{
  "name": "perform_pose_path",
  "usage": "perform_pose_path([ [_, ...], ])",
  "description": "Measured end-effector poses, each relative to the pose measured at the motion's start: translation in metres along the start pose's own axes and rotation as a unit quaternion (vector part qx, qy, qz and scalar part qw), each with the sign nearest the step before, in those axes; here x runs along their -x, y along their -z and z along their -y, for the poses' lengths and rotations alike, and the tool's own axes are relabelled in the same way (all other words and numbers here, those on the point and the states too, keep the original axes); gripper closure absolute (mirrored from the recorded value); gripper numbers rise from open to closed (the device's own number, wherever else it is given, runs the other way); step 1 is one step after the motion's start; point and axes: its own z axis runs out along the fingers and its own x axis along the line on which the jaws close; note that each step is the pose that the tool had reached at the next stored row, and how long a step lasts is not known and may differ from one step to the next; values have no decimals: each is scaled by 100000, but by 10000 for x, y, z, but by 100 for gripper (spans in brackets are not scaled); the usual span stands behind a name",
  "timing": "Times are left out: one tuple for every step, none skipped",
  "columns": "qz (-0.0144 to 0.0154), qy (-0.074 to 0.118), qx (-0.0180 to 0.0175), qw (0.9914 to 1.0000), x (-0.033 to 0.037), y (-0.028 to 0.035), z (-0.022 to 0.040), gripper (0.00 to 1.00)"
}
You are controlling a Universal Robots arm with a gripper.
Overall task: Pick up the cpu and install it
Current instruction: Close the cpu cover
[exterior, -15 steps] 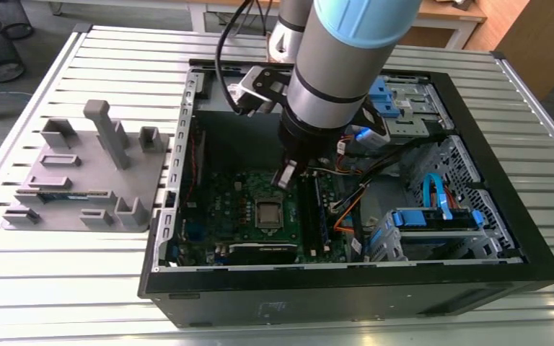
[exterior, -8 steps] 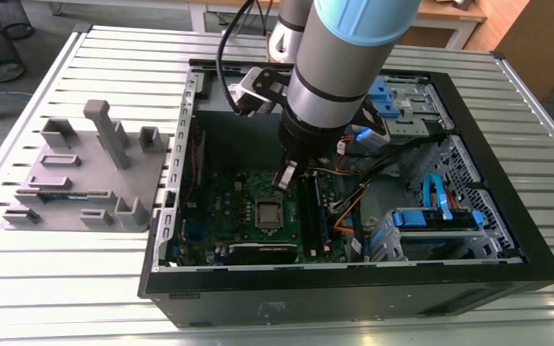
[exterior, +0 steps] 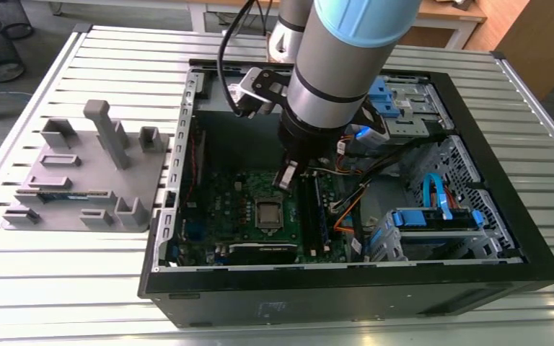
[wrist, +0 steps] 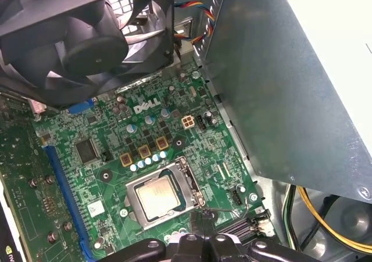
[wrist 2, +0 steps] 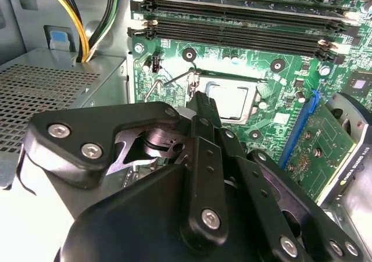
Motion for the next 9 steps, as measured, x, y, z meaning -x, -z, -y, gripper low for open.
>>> perform_pose_path([
  [-6, 5, -1, 100000, 0, 0, 0, 89],
  [-7, 8, 0, 100000, 0, 0, 0, 89],
  [-8, 7, -1, 100000, 0, 0, 0, 89],
  [-3, 15, -1, 100000, -1, 0, -1, 89],
  [-3, 14, -12, 100000, -2, 0, -4, 89],
  [7, 13, -24, 100000, -4, -1, -8, 89],
  [9, 13, -28, 100000, -4, -1, -9, 89],
  [7, 17, -31, 100000, -5, -1, -10, 89],
  [6, 13, -30, 100000, -5, -1, -11, 89],
])
